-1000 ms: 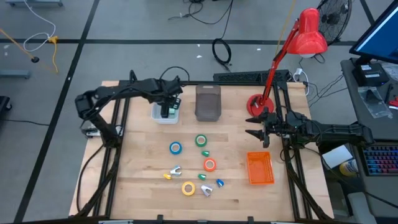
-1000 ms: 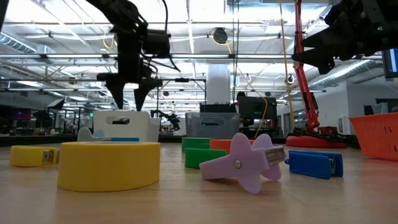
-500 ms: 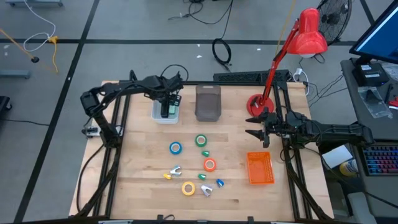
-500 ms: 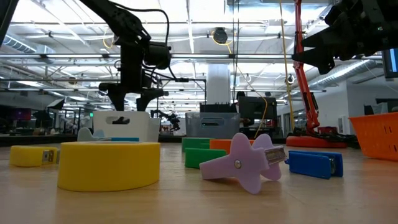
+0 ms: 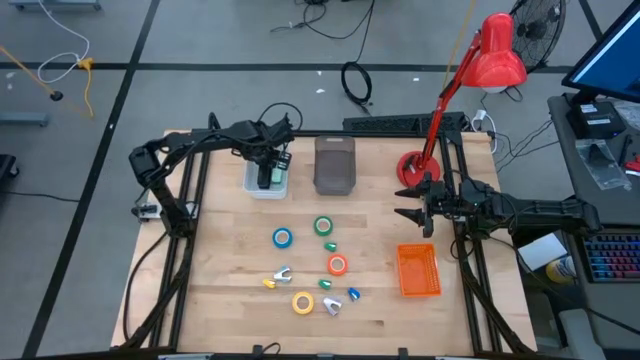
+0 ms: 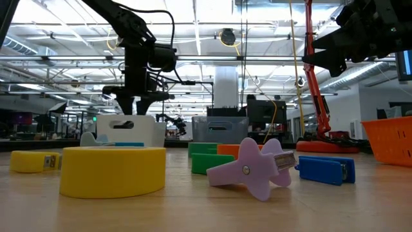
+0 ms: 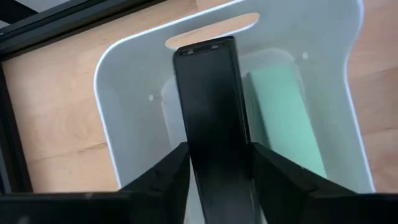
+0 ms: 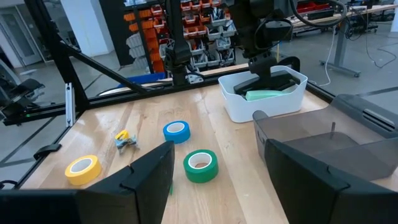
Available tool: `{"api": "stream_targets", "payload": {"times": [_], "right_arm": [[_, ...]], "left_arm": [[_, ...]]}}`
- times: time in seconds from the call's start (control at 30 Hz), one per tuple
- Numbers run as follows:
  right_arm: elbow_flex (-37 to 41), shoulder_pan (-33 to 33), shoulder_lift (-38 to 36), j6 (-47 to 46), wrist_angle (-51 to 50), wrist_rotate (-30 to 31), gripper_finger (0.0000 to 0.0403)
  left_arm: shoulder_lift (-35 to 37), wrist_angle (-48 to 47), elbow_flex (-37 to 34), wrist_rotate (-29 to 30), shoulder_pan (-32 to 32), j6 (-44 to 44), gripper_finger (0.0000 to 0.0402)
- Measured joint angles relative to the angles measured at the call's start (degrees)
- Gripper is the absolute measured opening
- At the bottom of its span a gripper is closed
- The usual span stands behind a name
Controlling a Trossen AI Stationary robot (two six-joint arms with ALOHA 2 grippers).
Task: Pick and place Stapler, Stapler remover, tape
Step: Put the black stapler into the white bin, then put the yellow stapler into the white bin
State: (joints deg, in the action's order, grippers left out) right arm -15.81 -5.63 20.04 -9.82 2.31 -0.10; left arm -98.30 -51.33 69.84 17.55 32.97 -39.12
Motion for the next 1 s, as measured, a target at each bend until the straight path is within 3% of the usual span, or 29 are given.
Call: {"api": "stream_targets", "payload": {"times": [0.5, 0.8, 1.0], "right_arm": [[0.0, 0.0, 0.02, 0.02, 0.0, 0.0, 0.0242], [0.0, -0.02, 0.02, 0.0, 0.0, 0.0, 0.0242], [-0.03, 0.0, 0.0, 0.0, 0.0, 0.0, 0.0242]], "left_arm": [[0.66, -2.34, 0.0, -2.5, 0.1, -1.65, 0.0119], [1.62, -2.53, 0.0, -5.7, 0.02, -1.72, 0.0006], [3.45, -2.43, 0.0, -5.76, -0.17, -2.72, 0.0023]]}}
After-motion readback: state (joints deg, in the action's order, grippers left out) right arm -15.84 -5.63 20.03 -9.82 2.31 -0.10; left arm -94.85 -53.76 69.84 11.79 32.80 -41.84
